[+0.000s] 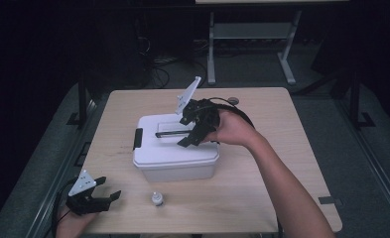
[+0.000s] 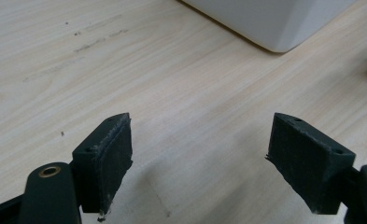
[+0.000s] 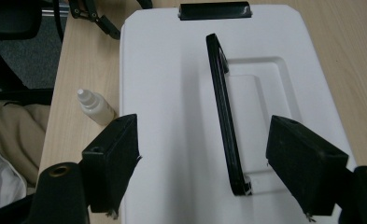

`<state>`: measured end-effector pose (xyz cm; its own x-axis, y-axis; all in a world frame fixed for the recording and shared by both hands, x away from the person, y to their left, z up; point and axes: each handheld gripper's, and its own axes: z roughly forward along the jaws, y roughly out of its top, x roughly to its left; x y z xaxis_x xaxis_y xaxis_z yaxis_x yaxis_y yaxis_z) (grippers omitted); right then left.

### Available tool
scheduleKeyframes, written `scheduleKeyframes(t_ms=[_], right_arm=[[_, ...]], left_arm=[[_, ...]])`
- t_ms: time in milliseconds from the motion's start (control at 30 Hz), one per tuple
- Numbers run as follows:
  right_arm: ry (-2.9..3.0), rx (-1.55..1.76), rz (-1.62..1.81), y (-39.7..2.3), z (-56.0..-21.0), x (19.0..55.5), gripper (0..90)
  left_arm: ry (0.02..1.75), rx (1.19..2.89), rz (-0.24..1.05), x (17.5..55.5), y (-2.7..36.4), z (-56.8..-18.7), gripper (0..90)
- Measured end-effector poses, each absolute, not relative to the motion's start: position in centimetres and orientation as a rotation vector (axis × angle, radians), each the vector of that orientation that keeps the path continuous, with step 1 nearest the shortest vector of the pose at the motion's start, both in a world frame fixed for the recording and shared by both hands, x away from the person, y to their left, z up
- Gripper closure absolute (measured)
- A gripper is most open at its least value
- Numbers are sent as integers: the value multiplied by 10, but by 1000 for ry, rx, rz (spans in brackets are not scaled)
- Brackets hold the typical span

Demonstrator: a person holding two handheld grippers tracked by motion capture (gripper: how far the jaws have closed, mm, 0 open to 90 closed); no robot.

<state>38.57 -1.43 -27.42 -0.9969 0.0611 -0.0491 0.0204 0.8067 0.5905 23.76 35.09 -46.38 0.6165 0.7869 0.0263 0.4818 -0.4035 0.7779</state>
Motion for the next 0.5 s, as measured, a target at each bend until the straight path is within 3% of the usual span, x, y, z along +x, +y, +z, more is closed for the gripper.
scheduleKeyframes(t_ms=[300, 500], right_arm=[[2950, 54, 933, 6, -284, 393, 257], [2957, 65, 894, 12, -289, 398, 359]], left_arm=[[991, 2078, 513, 238, 351, -464, 217], [988, 2089, 516, 238, 350, -464, 217]])
